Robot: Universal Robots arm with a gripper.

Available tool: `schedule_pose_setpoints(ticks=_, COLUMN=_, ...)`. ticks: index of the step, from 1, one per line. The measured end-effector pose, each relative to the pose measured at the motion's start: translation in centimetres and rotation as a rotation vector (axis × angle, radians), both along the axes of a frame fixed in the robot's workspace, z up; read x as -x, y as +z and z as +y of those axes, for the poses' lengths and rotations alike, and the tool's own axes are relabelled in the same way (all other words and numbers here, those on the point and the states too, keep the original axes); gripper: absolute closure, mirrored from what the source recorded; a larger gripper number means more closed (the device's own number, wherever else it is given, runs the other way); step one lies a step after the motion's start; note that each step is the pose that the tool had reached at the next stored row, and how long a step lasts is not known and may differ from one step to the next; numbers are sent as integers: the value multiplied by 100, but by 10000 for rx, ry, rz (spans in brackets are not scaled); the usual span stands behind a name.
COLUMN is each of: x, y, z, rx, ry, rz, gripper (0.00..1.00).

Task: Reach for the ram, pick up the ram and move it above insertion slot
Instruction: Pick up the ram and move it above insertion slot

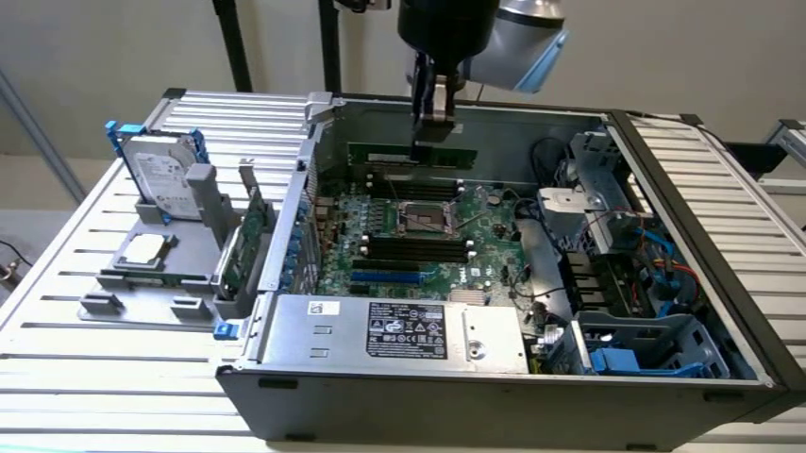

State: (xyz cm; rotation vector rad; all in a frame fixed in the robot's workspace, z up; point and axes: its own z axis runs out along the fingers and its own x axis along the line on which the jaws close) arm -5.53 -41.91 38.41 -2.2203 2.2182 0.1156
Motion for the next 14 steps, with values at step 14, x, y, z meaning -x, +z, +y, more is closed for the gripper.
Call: schedule_pose_setpoints(ticks=14, x=-38, y=-4, z=35, rx=0, ry=-113, rz=0, gripper=87)
